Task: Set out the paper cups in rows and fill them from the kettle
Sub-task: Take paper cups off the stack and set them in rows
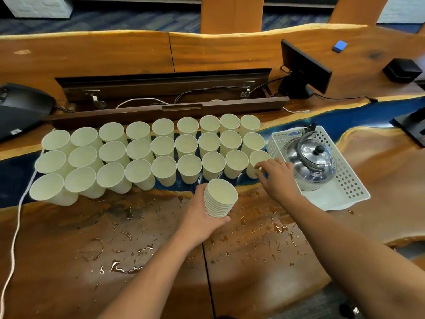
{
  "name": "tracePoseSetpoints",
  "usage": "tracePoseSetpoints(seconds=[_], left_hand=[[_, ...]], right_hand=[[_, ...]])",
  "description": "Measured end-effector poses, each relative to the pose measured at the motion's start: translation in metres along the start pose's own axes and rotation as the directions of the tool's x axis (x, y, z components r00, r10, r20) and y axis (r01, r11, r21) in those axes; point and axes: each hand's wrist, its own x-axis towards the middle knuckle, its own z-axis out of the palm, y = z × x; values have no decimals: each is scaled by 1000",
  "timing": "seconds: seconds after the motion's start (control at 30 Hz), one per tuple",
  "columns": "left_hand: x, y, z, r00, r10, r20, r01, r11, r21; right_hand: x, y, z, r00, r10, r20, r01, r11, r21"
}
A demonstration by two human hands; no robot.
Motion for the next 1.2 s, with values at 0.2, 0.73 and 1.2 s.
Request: tracePoseSetpoints(seconds=[0.2, 0.73, 1.2], left_hand=[[0, 0, -1, 1000, 7, 2, -7, 1000, 6], [-39, -53, -61, 988, -66, -140, 49, 991, -126], [-100, -123, -138, 949, -153, -275, 92, 971, -222]], right_hand=[[5, -2, -3, 1000, 10, -15, -9, 1000, 3], [-41, -189, -68, 815, -525, 246, 427, 830, 358], [-70, -306, -39, 623, -727, 287, 663, 686, 299]])
